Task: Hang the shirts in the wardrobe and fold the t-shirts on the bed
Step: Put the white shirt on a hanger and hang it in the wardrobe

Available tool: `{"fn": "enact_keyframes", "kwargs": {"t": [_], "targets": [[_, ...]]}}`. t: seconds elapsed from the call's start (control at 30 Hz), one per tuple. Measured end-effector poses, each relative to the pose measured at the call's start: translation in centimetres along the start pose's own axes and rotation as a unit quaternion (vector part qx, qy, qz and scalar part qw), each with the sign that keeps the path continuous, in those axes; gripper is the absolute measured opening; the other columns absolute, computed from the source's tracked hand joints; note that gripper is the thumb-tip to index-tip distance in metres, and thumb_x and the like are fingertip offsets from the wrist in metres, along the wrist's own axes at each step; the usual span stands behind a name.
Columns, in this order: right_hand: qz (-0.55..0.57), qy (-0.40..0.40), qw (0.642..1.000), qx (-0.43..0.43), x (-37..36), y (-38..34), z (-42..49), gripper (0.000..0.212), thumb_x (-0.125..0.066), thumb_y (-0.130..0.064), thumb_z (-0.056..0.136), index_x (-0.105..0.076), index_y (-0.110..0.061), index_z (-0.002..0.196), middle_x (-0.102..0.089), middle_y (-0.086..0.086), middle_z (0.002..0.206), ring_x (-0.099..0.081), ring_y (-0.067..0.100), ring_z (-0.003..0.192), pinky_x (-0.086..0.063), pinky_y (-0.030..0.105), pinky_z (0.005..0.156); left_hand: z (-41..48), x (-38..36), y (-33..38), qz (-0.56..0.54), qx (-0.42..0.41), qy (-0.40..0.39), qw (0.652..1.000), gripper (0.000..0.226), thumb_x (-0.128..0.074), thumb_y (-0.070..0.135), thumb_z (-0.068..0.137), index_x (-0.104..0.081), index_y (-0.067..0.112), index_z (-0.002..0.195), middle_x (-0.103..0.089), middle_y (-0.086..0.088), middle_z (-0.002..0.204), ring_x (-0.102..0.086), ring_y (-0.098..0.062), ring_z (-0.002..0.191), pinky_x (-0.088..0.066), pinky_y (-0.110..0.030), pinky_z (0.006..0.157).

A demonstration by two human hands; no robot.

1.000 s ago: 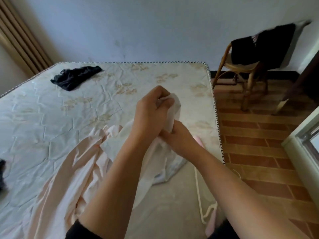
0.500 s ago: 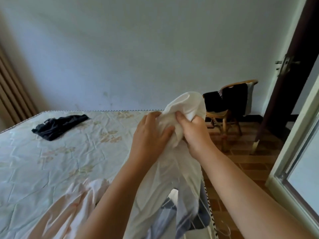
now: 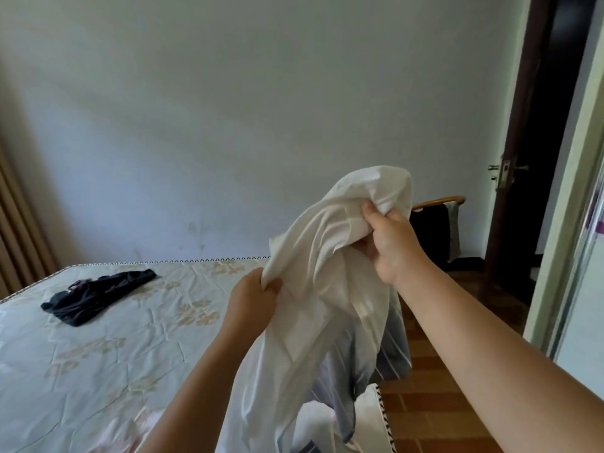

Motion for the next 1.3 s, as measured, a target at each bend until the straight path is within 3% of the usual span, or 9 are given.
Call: {"fn": "enact_keyframes", "kwargs": {"t": [0.13, 0.33, 0.5, 0.63, 0.77, 0.83, 1.03, 1.17, 1.3], "targets": [[-0.081, 0.023, 0.996, -0.015, 2.6, -0.6, 0.5, 0.013, -0.049, -0.021, 0.098, -0.056, -0.018, 0.087, -0.061, 0.006, 0.091, -0.060, 0.021, 0.083, -0.054, 0.032, 0.071, 1.3, 1.1, 1.8, -0.053, -0.016, 0.059, 0.997, 0.027, -0.047, 0.010, 0.093, -0.050, 0.007, 0.066, -0.046, 0.000, 0.059, -0.039, -0.016, 0.056, -0.027, -0.029, 0.052], [-0.232, 0.007, 0.973, -0.003, 4.8, 0.1, -0.3, 0.018, -0.059, -0.014, 0.090, -0.052, -0.017, 0.106, -0.060, 0.004, 0.096, -0.062, 0.019, 0.089, -0.049, 0.032, 0.078, 2.9, -0.4, 4.1, -0.279, 0.042, 0.016, 0.959, 0.020, -0.046, 0.002, 0.091, -0.057, 0.006, 0.075, -0.049, -0.012, 0.075, -0.043, -0.021, 0.072, -0.034, -0.033, 0.064], [-0.346, -0.127, 0.927, 0.074, 2.1, 0.8, -2.6, 0.026, -0.068, -0.018, 0.085, -0.054, -0.020, 0.107, -0.060, -0.003, 0.090, -0.057, 0.009, 0.081, -0.045, 0.020, 0.069, 2.3, -3.1, 6.4, -0.358, 0.073, -0.023, 0.931, 0.026, -0.048, 0.004, 0.094, -0.059, 0.012, 0.071, -0.057, -0.010, 0.076, -0.051, -0.020, 0.072, -0.042, -0.027, 0.062], [-0.436, -0.252, 0.863, 0.037, 0.5, 4.4, -4.5, 0.030, -0.071, -0.025, 0.083, -0.059, -0.018, 0.109, -0.060, -0.003, 0.095, -0.056, 0.009, 0.082, -0.050, 0.027, 0.074, 2.3, -4.3, 6.9, -0.386, 0.088, -0.028, 0.918, 0.024, -0.048, 0.005, 0.094, -0.060, 0.011, 0.074, -0.058, -0.007, 0.073, -0.053, -0.018, 0.066, -0.046, -0.026, 0.061], [-0.511, -0.243, 0.824, -0.033, 2.2, 7.3, -4.8, 0.041, -0.066, -0.042, 0.084, -0.052, -0.022, 0.117, -0.056, -0.007, 0.094, -0.055, 0.008, 0.082, -0.049, 0.023, 0.070, 2.2, -5.1, 6.3, -0.409, 0.105, -0.026, 0.906, 0.025, -0.046, 0.003, 0.095, -0.059, 0.010, 0.075, -0.058, -0.007, 0.075, -0.054, -0.017, 0.066, -0.046, -0.027, 0.062], [-0.522, -0.242, 0.815, -0.075, 3.2, 8.7, -4.9, 0.048, -0.065, -0.043, 0.084, -0.046, -0.024, 0.124, -0.057, -0.004, 0.112, -0.057, 0.014, 0.098, -0.052, 0.028, 0.083, 2.1, -5.4, 6.0, -0.423, 0.111, -0.032, 0.899, 0.025, -0.044, 0.002, 0.095, -0.060, 0.009, 0.078, -0.060, -0.007, 0.076, -0.056, -0.017, 0.067, -0.048, -0.027, 0.064], [-0.455, -0.201, 0.863, -0.089, 4.1, 7.7, -3.6, 0.041, -0.064, -0.014, 0.084, -0.055, -0.013, 0.123, -0.061, 0.007, 0.115, -0.063, 0.019, 0.095, -0.056, 0.027, 0.073, 2.8, -4.7, 4.4, -0.383, 0.110, -0.006, 0.917, 0.016, -0.046, 0.006, 0.095, -0.062, 0.005, 0.097, -0.063, -0.011, 0.091, -0.058, -0.022, 0.083, -0.048, -0.027, 0.067], [-0.305, -0.106, 0.946, -0.036, 4.2, 3.8, -2.2, 0.020, -0.064, -0.007, 0.085, -0.062, -0.003, 0.104, -0.066, 0.010, 0.093, -0.062, 0.012, 0.072, -0.051, 0.016, 0.052, 2.8, -4.2, 3.7, -0.306, 0.110, -0.006, 0.946, 0.043, -0.055, 0.004, 0.090, -0.042, 0.010, 0.131, -0.052, -0.008, 0.118, -0.051, -0.020, 0.100, -0.041, -0.026, 0.073], [-0.208, -0.030, 0.977, -0.027, 4.2, 1.9, -1.1, 0.016, -0.063, -0.010, 0.087, -0.062, -0.001, 0.100, -0.063, 0.011, 0.086, -0.062, 0.017, 0.073, -0.051, 0.021, 0.051, 1.0, -3.9, 6.8, -0.220, -0.042, -0.015, 0.974, 0.024, -0.064, 0.005, 0.084, -0.053, 0.018, 0.101, -0.060, 0.004, 0.098, -0.056, -0.010, 0.092, -0.044, -0.016, 0.069]]}}
Point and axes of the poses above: each hand's wrist, its own z-axis towards the middle knuckle, its own x-axis out of the back of the hand, y = z × x, the point moved 9 cm from there along z, towards the middle knuckle
